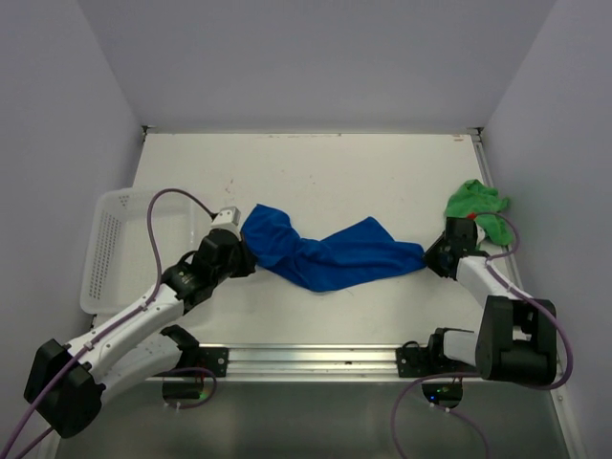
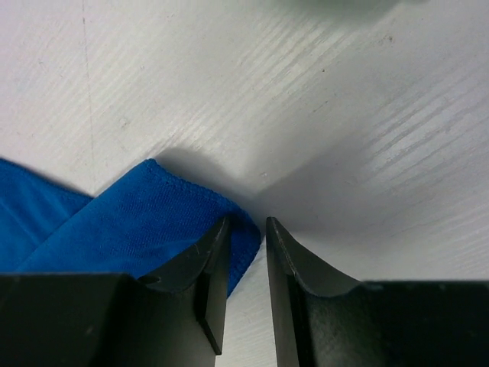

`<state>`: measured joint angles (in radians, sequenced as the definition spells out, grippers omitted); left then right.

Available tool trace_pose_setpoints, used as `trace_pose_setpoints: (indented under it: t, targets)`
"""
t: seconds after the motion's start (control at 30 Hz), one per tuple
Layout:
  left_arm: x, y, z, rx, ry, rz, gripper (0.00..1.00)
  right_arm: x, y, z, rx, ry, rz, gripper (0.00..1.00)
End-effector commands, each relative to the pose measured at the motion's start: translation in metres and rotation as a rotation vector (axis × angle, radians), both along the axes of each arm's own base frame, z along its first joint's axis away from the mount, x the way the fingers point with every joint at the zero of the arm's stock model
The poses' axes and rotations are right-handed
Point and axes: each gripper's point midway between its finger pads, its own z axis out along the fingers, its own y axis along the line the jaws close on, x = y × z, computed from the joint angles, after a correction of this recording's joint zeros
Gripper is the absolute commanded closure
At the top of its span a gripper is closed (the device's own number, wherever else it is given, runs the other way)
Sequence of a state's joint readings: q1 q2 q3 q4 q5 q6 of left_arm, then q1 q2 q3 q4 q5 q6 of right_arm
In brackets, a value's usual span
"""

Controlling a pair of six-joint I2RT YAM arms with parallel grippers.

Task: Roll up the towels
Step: Flatten the towel

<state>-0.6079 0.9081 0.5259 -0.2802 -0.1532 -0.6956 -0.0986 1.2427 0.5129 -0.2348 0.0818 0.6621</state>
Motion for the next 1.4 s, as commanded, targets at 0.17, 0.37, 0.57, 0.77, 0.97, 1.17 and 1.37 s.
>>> trace_pose_setpoints:
  t: [0.17, 0.37, 0.57, 0.77, 0.97, 1.17, 1.37]
  targets:
    - [0.0, 0.006, 0.002, 0.0, -0.009, 0.032, 1.0, 0.01, 0.0, 0.004, 0.006, -0.032, 0.003, 0.99]
    - [-0.001, 0.01, -0.001, 0.007, 0.002, 0.048, 1.0, 0.006, -0.002, 0.019, -0.011, -0.047, 0.008, 1.0]
    - [-0.004, 0.019, 0.003, 0.013, 0.0, 0.088, 1.0, 0.002, -0.005, 0.05, -0.042, -0.097, 0.011, 1.0]
    - [0.018, 0.028, 0.04, 0.043, -0.097, 0.164, 1.0, 0.003, -0.004, 0.095, -0.042, -0.178, 0.009, 1.0]
    - [0.069, 0.013, 0.109, 0.032, -0.183, 0.17, 1.0, 0.021, -0.007, 0.144, -0.042, -0.242, -0.014, 1.0]
    - [0.138, 0.025, 0.169, -0.063, -0.225, 0.181, 1.0, 0.062, -0.008, 0.2, -0.006, -0.327, -0.05, 1.0]
    - [0.204, 0.062, 0.223, -0.132, -0.271, 0.231, 1.0, 0.115, -0.011, 0.248, 0.037, -0.39, -0.089, 1.0]
